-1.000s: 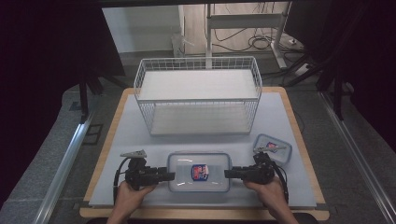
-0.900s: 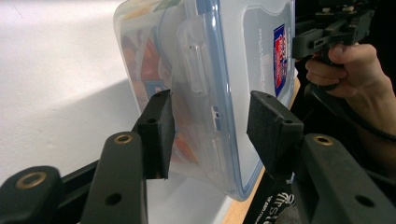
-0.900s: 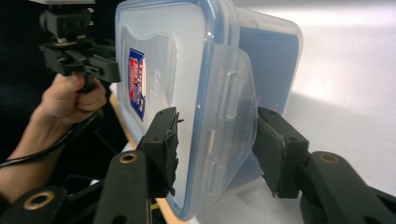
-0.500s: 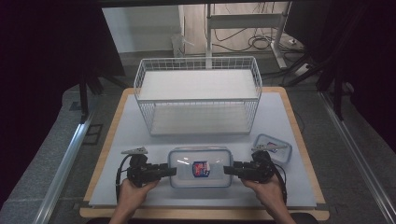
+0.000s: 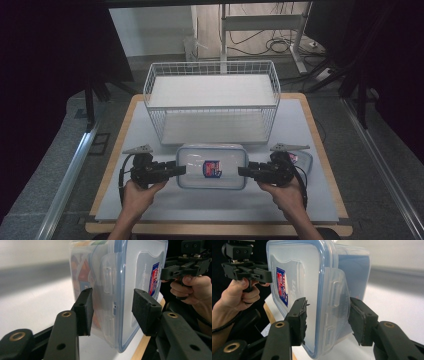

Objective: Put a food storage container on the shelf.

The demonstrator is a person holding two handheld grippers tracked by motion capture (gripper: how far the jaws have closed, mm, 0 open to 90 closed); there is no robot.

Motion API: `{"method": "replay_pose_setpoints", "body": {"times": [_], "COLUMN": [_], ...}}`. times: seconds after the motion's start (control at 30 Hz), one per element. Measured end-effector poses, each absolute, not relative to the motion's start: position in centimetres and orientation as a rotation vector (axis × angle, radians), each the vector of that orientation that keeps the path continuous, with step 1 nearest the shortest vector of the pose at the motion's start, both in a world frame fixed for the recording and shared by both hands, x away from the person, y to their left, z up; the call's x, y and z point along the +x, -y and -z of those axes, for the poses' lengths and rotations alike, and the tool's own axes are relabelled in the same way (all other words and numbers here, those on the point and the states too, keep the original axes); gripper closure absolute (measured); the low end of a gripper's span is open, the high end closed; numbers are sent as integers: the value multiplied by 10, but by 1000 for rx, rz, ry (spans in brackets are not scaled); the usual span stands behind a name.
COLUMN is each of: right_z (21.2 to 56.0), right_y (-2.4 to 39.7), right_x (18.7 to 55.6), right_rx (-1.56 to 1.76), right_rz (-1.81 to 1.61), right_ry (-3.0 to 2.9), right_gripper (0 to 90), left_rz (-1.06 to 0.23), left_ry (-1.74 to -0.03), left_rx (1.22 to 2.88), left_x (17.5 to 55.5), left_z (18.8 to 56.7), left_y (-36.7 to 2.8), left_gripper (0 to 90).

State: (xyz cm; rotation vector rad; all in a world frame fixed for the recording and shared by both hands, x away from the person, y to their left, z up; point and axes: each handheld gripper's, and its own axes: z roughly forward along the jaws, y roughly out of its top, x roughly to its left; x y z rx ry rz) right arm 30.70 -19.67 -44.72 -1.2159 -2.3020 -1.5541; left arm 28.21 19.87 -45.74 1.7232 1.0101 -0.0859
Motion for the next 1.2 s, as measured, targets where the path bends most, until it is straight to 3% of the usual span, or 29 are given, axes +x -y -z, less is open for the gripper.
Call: {"method": "replay_pose_setpoints", "body": {"times": [0.27,1.2], "right_z": [416,342], "right_y": [197,189], "right_x": [324,385], "right_rx": [-1182,-1158], "right_rz": [1624,1724], "right_ry": [2299,2288], "right_gripper": [508,510], "left_rz": [22,-13], "left_ry": [-983,-973], "left_rx": [1724,1660], "left_x": [296,354], "left_z": [419,348], "left_y": [-198,-207], "left_gripper": [522,523]}}
